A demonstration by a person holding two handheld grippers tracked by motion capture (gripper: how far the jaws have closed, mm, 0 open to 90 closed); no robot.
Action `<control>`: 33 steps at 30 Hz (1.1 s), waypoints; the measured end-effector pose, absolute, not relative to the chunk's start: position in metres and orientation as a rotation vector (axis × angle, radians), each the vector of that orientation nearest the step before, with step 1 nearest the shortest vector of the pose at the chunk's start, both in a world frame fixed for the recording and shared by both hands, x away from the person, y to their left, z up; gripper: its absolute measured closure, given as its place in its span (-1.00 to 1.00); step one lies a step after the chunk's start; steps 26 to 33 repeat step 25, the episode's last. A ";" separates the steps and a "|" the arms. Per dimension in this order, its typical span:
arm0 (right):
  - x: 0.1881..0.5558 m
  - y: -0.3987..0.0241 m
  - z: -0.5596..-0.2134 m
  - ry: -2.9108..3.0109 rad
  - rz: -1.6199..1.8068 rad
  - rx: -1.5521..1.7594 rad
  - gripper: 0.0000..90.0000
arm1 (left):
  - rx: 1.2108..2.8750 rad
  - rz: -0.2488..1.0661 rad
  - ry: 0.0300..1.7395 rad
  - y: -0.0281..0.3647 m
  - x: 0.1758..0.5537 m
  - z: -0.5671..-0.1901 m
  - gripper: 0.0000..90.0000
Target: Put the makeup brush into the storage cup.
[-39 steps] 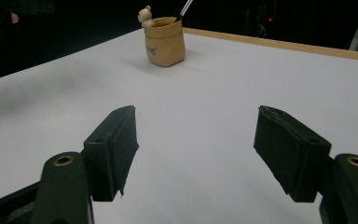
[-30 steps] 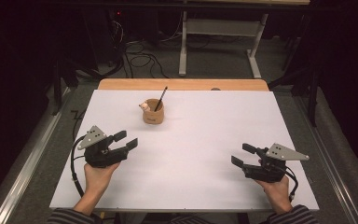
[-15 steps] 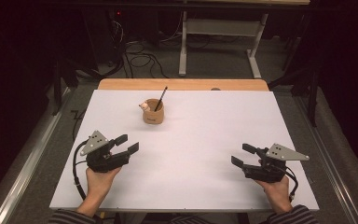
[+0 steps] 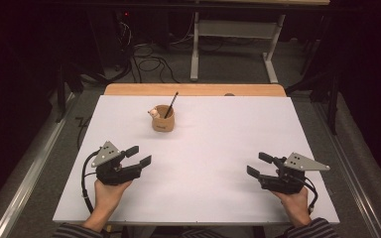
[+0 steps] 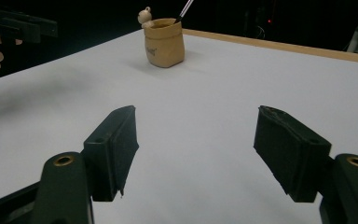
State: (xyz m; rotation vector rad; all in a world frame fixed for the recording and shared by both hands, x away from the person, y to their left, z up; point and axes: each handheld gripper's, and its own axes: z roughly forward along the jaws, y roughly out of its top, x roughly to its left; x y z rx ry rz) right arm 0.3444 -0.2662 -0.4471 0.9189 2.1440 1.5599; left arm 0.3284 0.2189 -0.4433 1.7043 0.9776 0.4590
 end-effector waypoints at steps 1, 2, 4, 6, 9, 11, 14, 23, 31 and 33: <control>0.345 -0.266 -0.447 2.143 1.560 0.917 -0.31 | 1.704 0.459 0.978 0.219 0.329 -0.444 -0.14; 0.345 -0.266 -0.447 2.143 1.559 0.919 -0.31 | 1.704 0.460 0.977 0.218 0.329 -0.444 -0.16; 0.345 -0.266 -0.447 2.141 1.556 0.921 -0.31 | 1.707 0.468 0.975 0.218 0.329 -0.445 -0.18; 0.345 -0.266 -0.447 2.139 1.556 0.921 -0.32 | 1.714 0.480 0.968 0.217 0.329 -0.445 -0.20; 0.345 -0.267 -0.447 2.131 1.554 0.928 -0.34 | 1.712 0.485 0.955 0.217 0.329 -0.446 -0.26; 0.345 -0.267 -0.447 2.130 1.556 0.932 -0.36 | 1.713 0.484 0.954 0.217 0.329 -0.446 -0.30; 0.346 -0.267 -0.447 2.130 1.553 0.938 -0.38 | 1.716 0.479 0.956 0.217 0.330 -0.447 -0.30; 0.346 -0.267 -0.448 2.136 1.550 0.939 -0.38 | 1.712 0.471 0.958 0.217 0.330 -0.447 -0.30; 0.346 -0.267 -0.448 2.137 1.550 0.940 -0.38 | 1.710 0.469 0.958 0.217 0.330 -0.447 -0.30; 0.346 -0.267 -0.448 2.137 1.550 0.940 -0.38 | 1.710 0.469 0.958 0.217 0.330 -0.447 -0.30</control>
